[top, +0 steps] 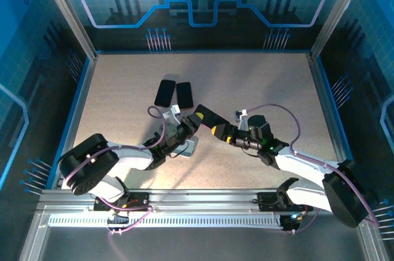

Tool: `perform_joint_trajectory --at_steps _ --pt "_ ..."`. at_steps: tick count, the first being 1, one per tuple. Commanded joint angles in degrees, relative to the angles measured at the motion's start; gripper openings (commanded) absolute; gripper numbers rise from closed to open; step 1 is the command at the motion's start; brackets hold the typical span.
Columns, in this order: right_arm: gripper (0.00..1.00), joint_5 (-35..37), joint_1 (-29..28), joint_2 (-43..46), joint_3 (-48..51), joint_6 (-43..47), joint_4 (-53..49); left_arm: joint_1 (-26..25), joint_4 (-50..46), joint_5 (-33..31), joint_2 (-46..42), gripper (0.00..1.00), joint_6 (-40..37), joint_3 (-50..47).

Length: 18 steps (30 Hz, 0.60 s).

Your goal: Put the phone into the phone case

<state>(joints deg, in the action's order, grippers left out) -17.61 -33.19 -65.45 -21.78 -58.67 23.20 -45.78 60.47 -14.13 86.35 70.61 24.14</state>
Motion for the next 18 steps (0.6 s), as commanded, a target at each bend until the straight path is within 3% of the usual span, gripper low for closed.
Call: perform_joint_trajectory --at_steps 1,18 --pt "0.63 2.9 0.5 1.7 0.4 1.1 2.7 -1.2 10.8 -0.6 1.3 0.0 1.6 0.1" --pt "0.57 5.9 2.2 -1.7 -0.3 1.7 5.7 -1.8 7.0 -0.3 -3.0 0.0 1.4 -0.1"
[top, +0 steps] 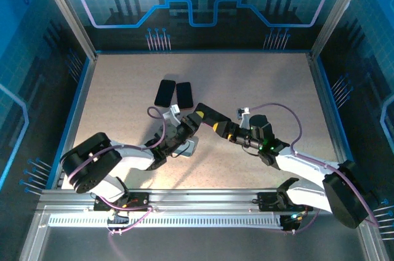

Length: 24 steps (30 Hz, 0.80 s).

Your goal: Put the phone into the phone case

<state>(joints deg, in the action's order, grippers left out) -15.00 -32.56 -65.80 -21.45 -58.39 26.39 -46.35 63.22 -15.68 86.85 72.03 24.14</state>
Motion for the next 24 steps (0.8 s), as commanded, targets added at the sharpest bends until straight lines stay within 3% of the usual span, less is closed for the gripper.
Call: perform_joint_trajectory --at_steps 1,14,24 --pt "0.56 3.3 1.5 -1.7 -0.7 1.4 2.9 -1.3 3.8 1.2 -4.0 0.0 -0.2 -0.2" --pt "0.48 2.1 1.6 -7.5 -2.6 0.8 7.6 -1.4 -3.9 1.0 -9.8 0.0 -1.6 0.1" --pt "0.22 1.1 1.7 -8.2 -1.9 -0.4 11.4 -1.4 -11.4 0.2 -14.0 0.0 -5.0 0.7"
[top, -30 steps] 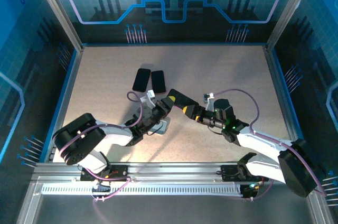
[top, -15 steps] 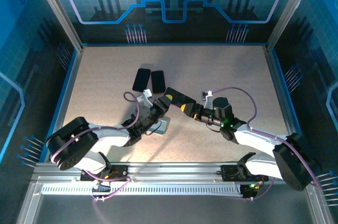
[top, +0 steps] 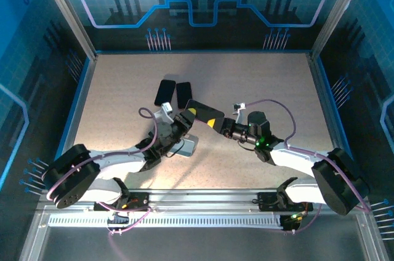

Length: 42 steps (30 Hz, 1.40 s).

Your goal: Put the phone into the phone case

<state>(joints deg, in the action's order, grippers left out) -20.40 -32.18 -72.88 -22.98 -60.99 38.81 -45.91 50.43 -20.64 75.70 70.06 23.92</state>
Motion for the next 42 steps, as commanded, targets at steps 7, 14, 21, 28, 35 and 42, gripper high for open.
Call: perform_joint_trajectory --at_steps 7,14,21,28,35,42 --pt "0.05 6.1 1.3 0.5 0.1 2.0 -1.7 -1.8 0.5 4.8 -3.0 0.04 -3.5 0.7" --pt "0.0 5.7 1.3 4.3 0.4 2.2 -5.3 -1.8 -0.3 3.3 -4.2 0.07 -4.6 -0.5" --pt "0.0 5.8 0.7 8.4 1.4 1.9 -8.0 -1.8 -3.9 2.4 -6.2 0.16 -5.9 -0.6" --pt "0.0 5.9 0.0 10.6 2.0 2.0 -10.1 -1.8 -6.4 1.8 -7.5 0.3 -6.6 -0.7" --pt "0.0 6.2 -0.5 12.0 2.1 2.1 -11.6 -1.8 -8.8 0.7 -8.8 0.36 -6.6 -1.0" --pt "0.0 6.5 -1.1 12.8 2.4 2.0 -12.6 -1.8 -10.7 -0.2 -9.7 0.39 -7.3 -1.0"
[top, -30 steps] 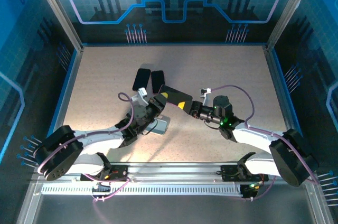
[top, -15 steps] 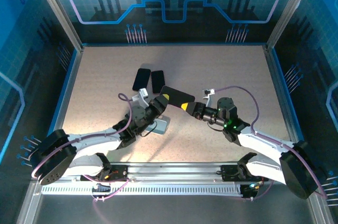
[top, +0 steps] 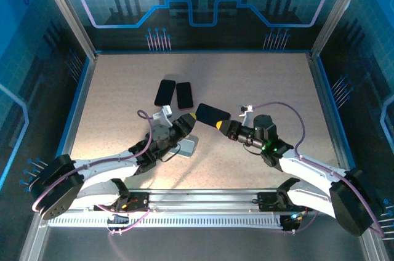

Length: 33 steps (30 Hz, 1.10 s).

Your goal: Put the phone into the phone case

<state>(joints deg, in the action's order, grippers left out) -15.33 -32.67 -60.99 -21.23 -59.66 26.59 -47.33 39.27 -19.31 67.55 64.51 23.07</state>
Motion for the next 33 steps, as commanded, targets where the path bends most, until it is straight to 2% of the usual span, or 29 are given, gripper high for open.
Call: perform_joint_trajectory --at_steps 1,9,12,17,20,23,28,33 --pt "0.0 1.4 -0.6 1.0 0.7 0.6 -0.3 -0.4 0.0 -1.7 -1.7 0.4 -1.8 -0.2" --pt "0.0 1.0 -0.9 1.3 0.9 0.5 -1.4 -0.3 -6.5 -3.1 -6.8 0.41 -2.6 -2.8" --pt "0.0 0.3 -1.1 2.1 0.8 0.6 -3.3 -0.2 -17.6 -4.3 -12.7 0.43 -2.7 -3.5" --pt "0.0 -1.9 -1.8 3.4 0.3 1.1 -6.9 1.8 -42.0 -5.2 -24.7 0.48 -2.8 -4.2" --pt "0.0 -3.7 -2.3 3.3 -0.4 1.3 -8.7 5.0 -50.7 -2.7 -30.9 0.5 -2.2 -6.2" --pt "0.0 -4.8 -3.2 2.6 -1.5 1.5 -10.6 9.7 -55.1 1.8 -34.8 0.51 -2.2 -8.3" --pt "0.0 -5.5 -5.3 0.3 -2.9 1.3 -10.8 19.8 -54.8 13.8 -31.0 0.52 -5.2 -9.0" --pt "0.0 -7.0 -6.5 -3.4 -4.7 1.2 -9.9 24.8 -54.2 19.5 -20.4 0.47 -9.8 -5.2"
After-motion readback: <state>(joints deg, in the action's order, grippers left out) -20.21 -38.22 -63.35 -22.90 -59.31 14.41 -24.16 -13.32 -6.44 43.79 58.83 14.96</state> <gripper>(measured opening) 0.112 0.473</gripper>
